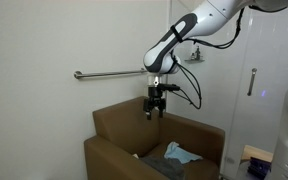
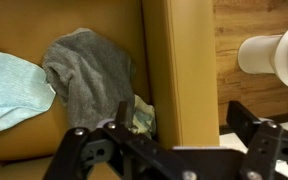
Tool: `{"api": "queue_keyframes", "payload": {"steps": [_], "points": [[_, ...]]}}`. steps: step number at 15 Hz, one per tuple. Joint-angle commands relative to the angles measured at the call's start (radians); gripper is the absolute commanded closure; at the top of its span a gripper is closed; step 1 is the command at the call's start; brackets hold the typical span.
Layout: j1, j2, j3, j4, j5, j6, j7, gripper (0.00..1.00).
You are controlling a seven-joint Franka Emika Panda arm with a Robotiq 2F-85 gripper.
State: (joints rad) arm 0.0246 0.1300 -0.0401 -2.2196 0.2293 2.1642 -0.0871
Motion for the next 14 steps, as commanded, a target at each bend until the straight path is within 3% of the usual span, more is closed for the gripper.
{"api": "queue_keyframes", "payload": {"steps": [1,5,8,11,14], "points": [[-0.017,0.0,0.017,0.002,-0.003,-0.002,0.002,0.0],[-0.018,0.041,0.016,-0.049,-0.001,0.105,0.007,0.0],[-0.035,0.076,0.014,-0.147,0.036,0.296,-0.006,0.0],[-0.074,0.15,0.029,-0.224,0.114,0.474,-0.033,0.0],[-0.135,0.273,0.072,-0.197,0.194,0.581,-0.068,0.0]]}}
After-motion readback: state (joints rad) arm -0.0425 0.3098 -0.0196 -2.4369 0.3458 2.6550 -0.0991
